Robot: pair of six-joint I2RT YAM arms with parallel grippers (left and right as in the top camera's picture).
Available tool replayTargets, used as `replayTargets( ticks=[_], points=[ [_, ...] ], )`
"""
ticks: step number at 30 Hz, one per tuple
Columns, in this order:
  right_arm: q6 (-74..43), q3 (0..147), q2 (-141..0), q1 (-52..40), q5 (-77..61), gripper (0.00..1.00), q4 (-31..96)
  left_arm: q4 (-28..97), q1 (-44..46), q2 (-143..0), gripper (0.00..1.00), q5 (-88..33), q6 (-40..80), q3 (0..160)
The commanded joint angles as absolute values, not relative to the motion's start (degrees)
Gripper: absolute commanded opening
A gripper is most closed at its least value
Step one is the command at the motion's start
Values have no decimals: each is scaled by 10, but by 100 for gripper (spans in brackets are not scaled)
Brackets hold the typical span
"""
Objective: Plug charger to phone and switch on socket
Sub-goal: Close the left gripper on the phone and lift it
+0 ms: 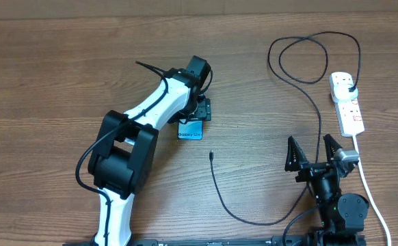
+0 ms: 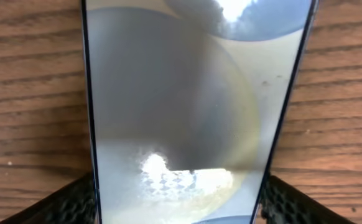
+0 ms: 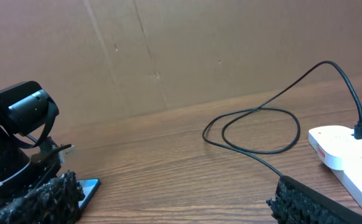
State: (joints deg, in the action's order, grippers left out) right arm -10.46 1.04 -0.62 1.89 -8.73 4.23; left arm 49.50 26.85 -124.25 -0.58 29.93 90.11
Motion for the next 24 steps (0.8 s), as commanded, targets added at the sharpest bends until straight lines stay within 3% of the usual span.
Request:
replayTargets(
  ticks=[1,8,14,20,24],
  points=[
    [-104,4,-1,21,-87,100,40,502,266,-1306,79,-41,301,867],
    [-104,4,-1,21,-87,100,40,546,267,-1306,64,-68,303,867],
    [-104,4,-1,21,-87,100,40,587,270,-1306,61,-117,303,867],
    [-104,4,-1,21,-87,100,40,613,278,-1306,62,-118,302,867],
    [-104,4,-1,21,-87,100,40,606,278,-1306,77,-104,303,867]
  ],
)
